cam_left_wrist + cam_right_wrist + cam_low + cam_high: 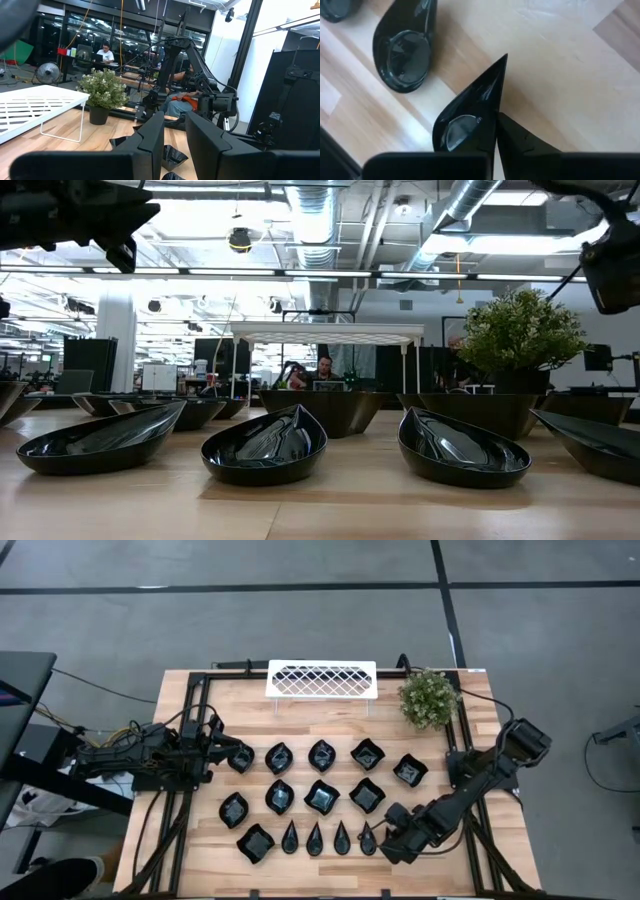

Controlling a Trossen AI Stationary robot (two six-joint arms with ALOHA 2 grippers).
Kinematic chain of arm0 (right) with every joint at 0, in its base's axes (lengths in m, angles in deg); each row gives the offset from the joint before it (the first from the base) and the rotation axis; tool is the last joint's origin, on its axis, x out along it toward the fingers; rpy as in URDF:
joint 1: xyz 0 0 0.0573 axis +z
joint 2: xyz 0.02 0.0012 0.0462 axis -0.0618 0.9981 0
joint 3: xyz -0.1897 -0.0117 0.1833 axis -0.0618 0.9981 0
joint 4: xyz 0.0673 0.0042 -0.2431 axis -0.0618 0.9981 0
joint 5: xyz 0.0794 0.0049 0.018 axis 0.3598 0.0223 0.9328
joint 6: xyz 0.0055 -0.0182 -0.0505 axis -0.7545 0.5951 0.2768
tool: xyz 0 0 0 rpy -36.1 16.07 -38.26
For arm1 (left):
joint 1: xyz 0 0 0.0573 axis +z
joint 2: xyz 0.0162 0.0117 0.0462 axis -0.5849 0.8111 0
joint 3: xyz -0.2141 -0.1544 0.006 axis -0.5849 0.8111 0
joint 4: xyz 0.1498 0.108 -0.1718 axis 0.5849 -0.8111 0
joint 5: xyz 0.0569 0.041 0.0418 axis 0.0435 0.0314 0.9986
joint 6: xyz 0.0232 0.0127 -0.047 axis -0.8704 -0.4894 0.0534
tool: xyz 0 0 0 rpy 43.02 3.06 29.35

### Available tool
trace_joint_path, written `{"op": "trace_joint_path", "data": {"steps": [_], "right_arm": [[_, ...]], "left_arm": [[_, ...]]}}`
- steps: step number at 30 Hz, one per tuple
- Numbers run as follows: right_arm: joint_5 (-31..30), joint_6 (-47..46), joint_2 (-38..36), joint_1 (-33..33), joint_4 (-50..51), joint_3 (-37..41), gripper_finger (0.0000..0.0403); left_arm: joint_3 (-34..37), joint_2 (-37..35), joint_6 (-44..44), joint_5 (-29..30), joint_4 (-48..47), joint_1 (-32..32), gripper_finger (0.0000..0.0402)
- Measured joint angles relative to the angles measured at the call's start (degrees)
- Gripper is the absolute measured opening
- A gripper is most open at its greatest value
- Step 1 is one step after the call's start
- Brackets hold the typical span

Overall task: Pick & Place Mini shaped plates
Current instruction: Put the black drop shaped plate on the shelf

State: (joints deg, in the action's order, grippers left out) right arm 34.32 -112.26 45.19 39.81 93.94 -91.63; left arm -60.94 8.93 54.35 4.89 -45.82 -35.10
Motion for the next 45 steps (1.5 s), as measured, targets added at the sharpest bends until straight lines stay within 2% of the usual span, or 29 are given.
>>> {"op": "trace_joint_path", "data": {"steps": [8,13,19,22,26,29,32,38,42,45], "right_arm": [[-0.3,0.4,-4.3,0.0,2.3,0.1,0.0003],[-0.8,3.8,-8.2,0.0,2.4,0.1,0.0002],[-8.4,9.5,-14.6,-0.3,-0.1,0.0,0.0001],[-13.7,16.4,-17.9,-1.0,-4.9,0.0,0.0001],[-21.1,32.3,-21.8,-2.5,-14.2,0.0,0.0001],[-22.9,43.6,-24.3,-4.3,-21.1,0.0,0.0],[-22.3,52.3,-26.0,-5.8,-27.6,0.0,0.0],[-14.5,66.8,-28.0,-8.1,-38.9,0.0,0.0],[-9.3,71.2,-28.1,-9.6,-44.0,-0.1,0.0],[-8.3,70.8,-28.1,-10.7,-43.7,-0.1,0.0]], "left_arm": [[0.0,0.0,0.0,0.0,0.0,0.0,0.0082],[0.0,0.0,0.0,0.0,0.0,0.0,0.0082],[0.0,0.0,0.0,0.0,0.0,0.0,0.0082],[0.0,0.0,0.0,0.0,0.0,0.0,0.0082],[0.0,0.0,0.0,0.0,0.0,0.0,0.0082],[0.0,0.0,0.0,0.0,0.0,0.0,0.0082],[0.0,0.0,0.0,0.0,0.0,0.0,0.0082],[0.0,0.0,0.0,0.0,0.1,0.0,0.0082],[0.0,0.0,0.0,0.0,0.0,0.0,0.0082],[0.0,0.0,0.0,0.0,0.0,0.0,0.0082]]}}
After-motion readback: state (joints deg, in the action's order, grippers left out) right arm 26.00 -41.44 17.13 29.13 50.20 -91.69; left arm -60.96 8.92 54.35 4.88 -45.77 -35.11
